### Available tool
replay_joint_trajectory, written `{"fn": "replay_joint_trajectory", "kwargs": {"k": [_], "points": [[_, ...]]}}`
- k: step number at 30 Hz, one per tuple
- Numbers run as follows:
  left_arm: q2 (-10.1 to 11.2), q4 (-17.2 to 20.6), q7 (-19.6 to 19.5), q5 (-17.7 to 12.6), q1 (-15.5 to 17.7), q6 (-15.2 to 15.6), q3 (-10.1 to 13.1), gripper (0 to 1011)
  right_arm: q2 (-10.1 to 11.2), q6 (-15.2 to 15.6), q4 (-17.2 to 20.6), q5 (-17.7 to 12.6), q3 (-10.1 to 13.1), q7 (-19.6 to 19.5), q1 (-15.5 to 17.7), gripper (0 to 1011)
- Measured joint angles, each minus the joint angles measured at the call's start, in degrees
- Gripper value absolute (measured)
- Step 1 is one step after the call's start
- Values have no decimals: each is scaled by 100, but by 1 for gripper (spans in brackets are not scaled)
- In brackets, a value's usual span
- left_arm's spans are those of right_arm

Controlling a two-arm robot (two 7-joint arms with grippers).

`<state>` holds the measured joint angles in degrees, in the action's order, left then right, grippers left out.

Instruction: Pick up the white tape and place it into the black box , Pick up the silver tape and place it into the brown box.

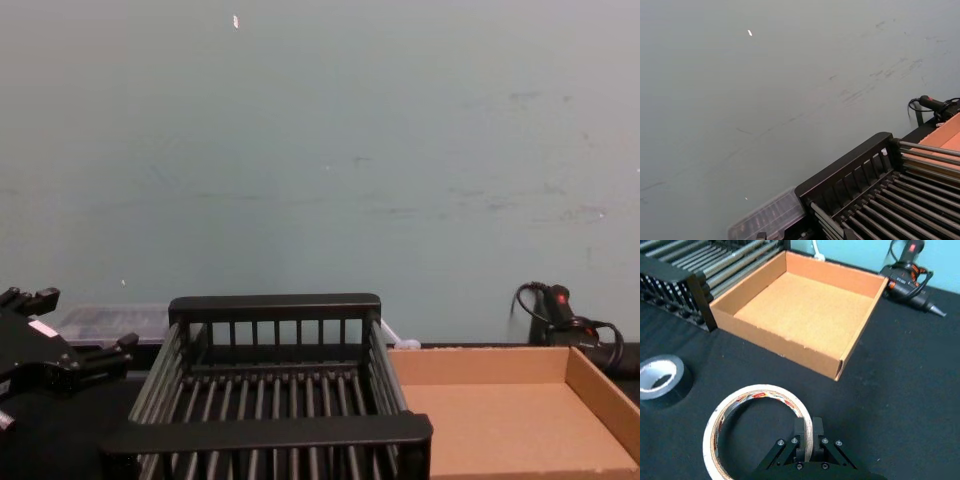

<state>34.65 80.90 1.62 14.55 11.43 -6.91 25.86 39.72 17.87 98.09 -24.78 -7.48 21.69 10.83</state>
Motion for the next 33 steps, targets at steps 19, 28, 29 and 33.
{"fn": "replay_joint_trajectory", "kwargs": {"k": [19, 28, 29, 33], "points": [[0, 0, 0, 0, 0, 0, 0, 1001, -115, 3, 33, -44, 49, -235, -347, 96], [0, 0, 0, 0, 0, 0, 0, 1001, -262, 22, -166, 175, -208, -235, -837, 96], [0, 0, 0, 0, 0, 0, 0, 1001, -275, 22, -188, 196, -233, -229, -883, 96], [0, 0, 0, 0, 0, 0, 0, 1001, -349, 20, -293, 294, -352, -188, -1108, 97]]}}
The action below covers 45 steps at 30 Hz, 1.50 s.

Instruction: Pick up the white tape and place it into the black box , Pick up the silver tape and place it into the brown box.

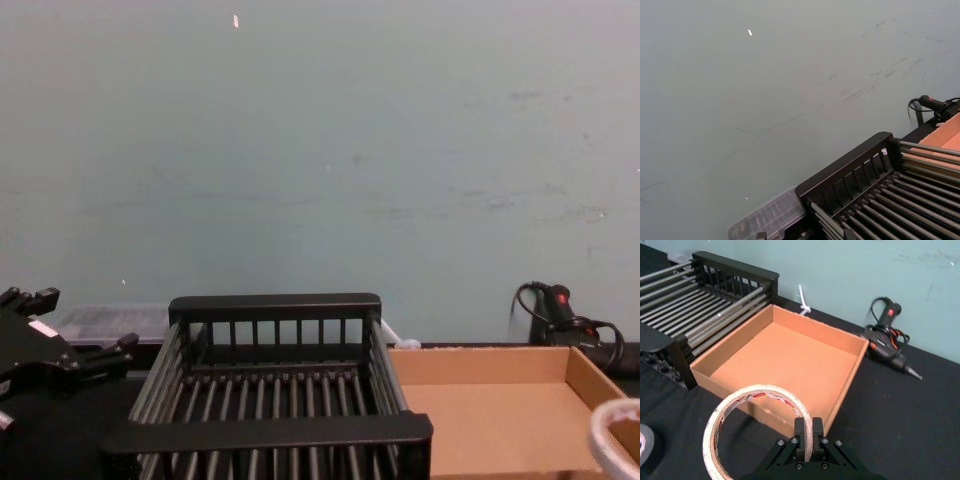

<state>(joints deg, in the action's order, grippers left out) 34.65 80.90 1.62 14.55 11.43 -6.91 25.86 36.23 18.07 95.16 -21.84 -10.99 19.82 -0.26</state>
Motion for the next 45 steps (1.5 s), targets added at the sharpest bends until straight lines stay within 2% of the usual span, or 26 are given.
{"fn": "replay_joint_trajectory", "kwargs": {"k": [18, 24, 45], "points": [[0, 0, 0, 0, 0, 0, 0, 1001, -440, -119, -411, 306, -558, 290, -1004, 96], [0, 0, 0, 0, 0, 0, 0, 1002, -609, -160, -535, 431, -841, 422, -1371, 97], [0, 0, 0, 0, 0, 0, 0, 1001, -1045, -123, -983, 739, -1549, 695, -2193, 96]]}}
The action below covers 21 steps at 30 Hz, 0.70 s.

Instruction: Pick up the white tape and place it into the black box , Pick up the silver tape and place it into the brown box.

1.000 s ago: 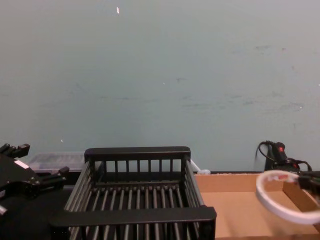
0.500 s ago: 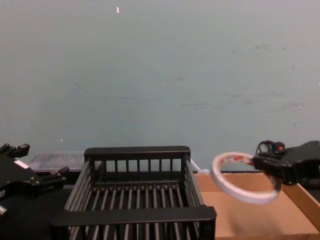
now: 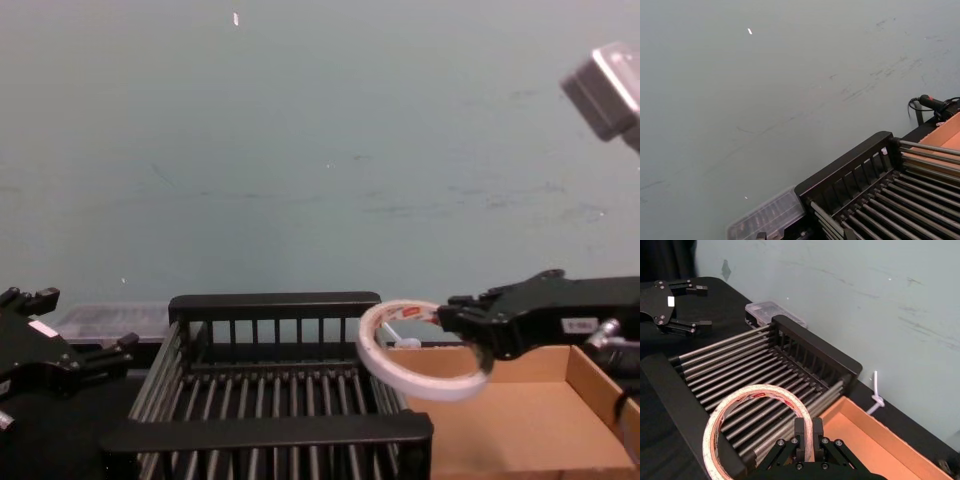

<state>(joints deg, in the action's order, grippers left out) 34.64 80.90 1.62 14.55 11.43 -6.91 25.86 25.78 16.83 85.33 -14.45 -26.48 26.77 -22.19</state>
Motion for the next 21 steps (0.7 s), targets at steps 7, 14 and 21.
{"fn": "replay_joint_trajectory", "kwargs": {"k": [7, 14, 21], "points": [[0, 0, 0, 0, 0, 0, 0, 1001, -183, 13, -243, 82, -183, 68, -257, 96], [0, 0, 0, 0, 0, 0, 0, 1001, -366, -2, -517, 149, -301, 83, -467, 96], [0, 0, 0, 0, 0, 0, 0, 1001, -605, -5, -824, 204, -377, 44, -686, 97]]}}
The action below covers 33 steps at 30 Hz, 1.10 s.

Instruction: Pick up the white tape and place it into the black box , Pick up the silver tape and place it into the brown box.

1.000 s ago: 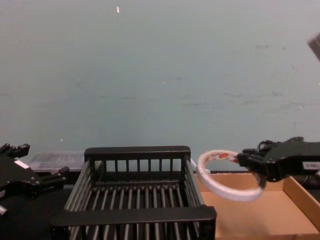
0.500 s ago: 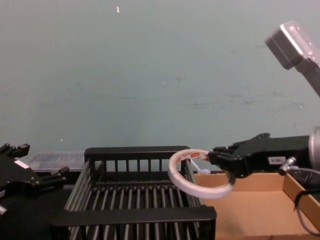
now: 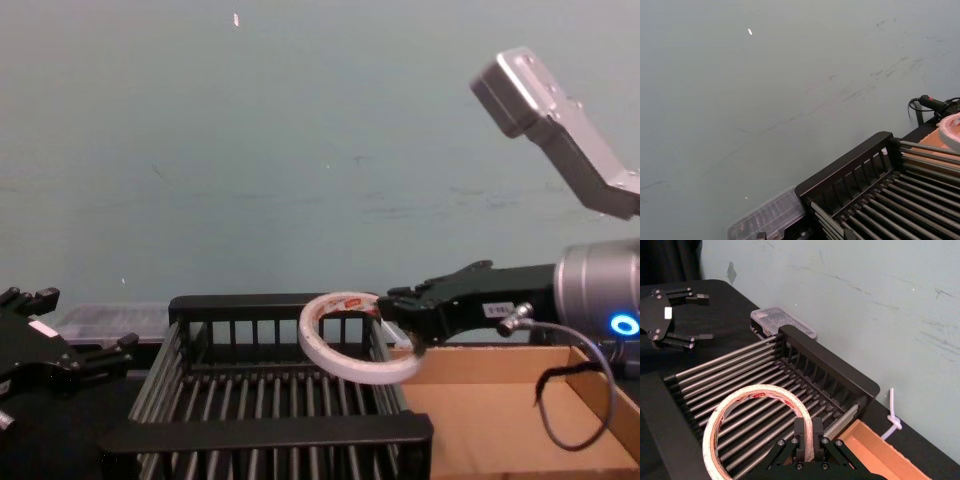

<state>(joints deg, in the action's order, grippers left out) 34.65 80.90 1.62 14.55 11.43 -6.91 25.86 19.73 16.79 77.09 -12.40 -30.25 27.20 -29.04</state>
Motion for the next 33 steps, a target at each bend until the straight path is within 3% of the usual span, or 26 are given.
{"fn": "replay_joint_trajectory", "kwargs": {"k": [15, 33], "points": [[0, 0, 0, 0, 0, 0, 0, 1001, -355, -116, -517, 109, -95, -34, -279, 96], [0, 0, 0, 0, 0, 0, 0, 1001, -351, -127, -511, 113, -87, -46, -277, 112]]}}
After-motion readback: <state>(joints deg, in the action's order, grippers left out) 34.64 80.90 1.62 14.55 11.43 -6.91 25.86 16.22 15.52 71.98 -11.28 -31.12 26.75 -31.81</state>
